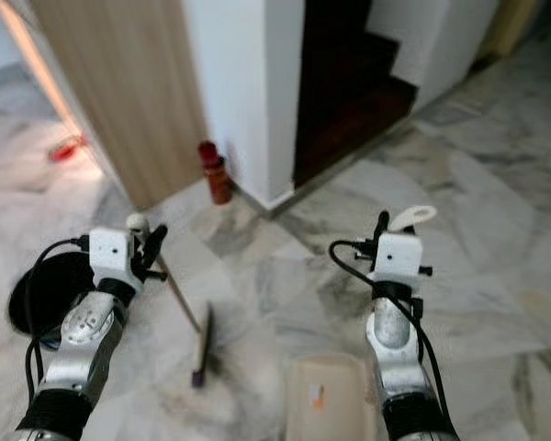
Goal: Sweep floor
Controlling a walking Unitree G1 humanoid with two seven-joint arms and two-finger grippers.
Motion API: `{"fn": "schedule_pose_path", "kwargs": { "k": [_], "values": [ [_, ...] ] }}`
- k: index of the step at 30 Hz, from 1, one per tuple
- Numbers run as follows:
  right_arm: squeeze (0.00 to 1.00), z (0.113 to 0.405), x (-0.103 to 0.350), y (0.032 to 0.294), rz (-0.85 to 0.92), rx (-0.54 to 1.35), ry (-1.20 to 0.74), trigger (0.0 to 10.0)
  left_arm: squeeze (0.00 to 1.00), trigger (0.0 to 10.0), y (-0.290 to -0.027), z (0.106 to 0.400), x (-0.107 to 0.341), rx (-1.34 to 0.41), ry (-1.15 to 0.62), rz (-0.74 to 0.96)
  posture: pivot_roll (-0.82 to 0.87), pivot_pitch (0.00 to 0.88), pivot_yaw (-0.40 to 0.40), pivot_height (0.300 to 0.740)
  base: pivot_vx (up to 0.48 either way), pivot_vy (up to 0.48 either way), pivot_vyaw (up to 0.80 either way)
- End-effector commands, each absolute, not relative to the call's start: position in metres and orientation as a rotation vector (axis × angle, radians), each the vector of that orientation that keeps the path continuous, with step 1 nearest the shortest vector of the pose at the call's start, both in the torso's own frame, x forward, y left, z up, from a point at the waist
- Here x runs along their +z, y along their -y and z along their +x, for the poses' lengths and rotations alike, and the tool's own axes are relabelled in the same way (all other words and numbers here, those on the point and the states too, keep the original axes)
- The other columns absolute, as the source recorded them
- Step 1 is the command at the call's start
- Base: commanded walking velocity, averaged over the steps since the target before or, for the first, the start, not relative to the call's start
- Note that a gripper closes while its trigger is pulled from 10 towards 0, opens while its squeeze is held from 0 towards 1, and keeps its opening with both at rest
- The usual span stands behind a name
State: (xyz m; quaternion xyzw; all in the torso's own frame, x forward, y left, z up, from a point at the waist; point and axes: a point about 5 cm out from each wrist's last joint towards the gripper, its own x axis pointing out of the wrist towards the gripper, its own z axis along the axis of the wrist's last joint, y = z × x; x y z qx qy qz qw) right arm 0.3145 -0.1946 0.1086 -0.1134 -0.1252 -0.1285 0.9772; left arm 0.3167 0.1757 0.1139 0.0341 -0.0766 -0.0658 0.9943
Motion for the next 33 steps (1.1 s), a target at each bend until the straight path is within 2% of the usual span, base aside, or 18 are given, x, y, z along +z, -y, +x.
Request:
{"fn": "schedule_pose_path", "kwargs": {
  "k": [1, 9, 18, 22, 33],
  "values": [
    [0.00, 0.3157, 0.1131, 0.1912, -0.214, -0.256, 0.274, 10.0, 0.00, 10.0, -0.1799, 0.3174, 0.1219, -0.127, 0.192, 0.103, -0.06, 0.065, 0.053, 0.740, 0.000, 0.000, -0.80],
    [0.00, 0.3157, 0.1130, 0.1917, -0.216, -0.255, 0.274, 10.0, 0.00, 10.0, -0.1788, 0.3171, 0.1217, -0.130, 0.193, 0.102, -0.06, 0.058, 0.049, 0.740, 0.000, 0.000, -0.80],
    [0.00, 0.3162, 0.1136, 0.1928, -0.219, -0.255, 0.275, 10.0, 0.00, 10.0, -0.1782, 0.3171, 0.1214, -0.129, 0.194, 0.102, -0.06, 0.050, 0.048, 0.740, 0.000, -0.114, -0.80],
    [0.00, 0.3162, 0.1134, 0.1920, -0.219, -0.254, 0.275, 10.0, 0.00, 10.0, -0.1792, 0.3167, 0.1211, -0.128, 0.194, 0.104, -0.06, 0.047, 0.049, 0.740, 0.000, -0.353, -0.80],
    [0.00, 0.3161, 0.1129, 0.1913, -0.219, -0.254, 0.273, 10.0, 0.00, 10.0, -0.1789, 0.3168, 0.1216, -0.130, 0.197, 0.103, -0.06, 0.049, 0.050, 0.740, 0.000, -0.046, -0.80]
  ]
}}
